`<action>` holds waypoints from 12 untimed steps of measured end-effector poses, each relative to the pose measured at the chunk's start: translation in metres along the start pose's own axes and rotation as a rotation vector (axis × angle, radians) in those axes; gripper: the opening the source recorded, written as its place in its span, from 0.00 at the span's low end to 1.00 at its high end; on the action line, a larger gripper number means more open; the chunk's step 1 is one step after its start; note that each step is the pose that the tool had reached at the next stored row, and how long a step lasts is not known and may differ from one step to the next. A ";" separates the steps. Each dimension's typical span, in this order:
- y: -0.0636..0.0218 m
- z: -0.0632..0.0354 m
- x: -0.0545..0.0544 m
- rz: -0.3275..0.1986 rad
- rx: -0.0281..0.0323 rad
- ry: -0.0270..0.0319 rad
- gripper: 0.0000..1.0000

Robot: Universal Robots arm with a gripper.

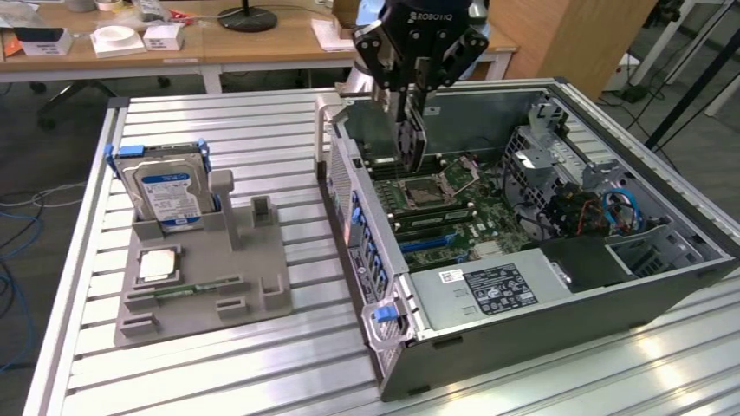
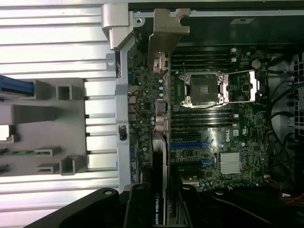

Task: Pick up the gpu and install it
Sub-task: 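Pick up the gpu and move the gpu toward the slot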

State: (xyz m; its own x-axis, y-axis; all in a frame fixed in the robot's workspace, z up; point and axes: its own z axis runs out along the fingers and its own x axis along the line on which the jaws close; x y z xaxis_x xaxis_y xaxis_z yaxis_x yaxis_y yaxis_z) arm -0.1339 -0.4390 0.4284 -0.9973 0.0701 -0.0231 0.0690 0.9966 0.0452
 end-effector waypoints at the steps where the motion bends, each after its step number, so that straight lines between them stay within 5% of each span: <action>1: 0.0001 0.0000 -0.001 0.000 0.0000 0.0001 0.26; 12: 0.0010 0.0004 -0.014 0.000 0.0001 0.0001 0.26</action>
State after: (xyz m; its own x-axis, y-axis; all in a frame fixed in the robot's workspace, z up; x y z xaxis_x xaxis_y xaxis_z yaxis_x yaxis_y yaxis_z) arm -0.1194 -0.4390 0.4284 -0.9973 0.0701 -0.0230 0.0690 0.9966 0.0451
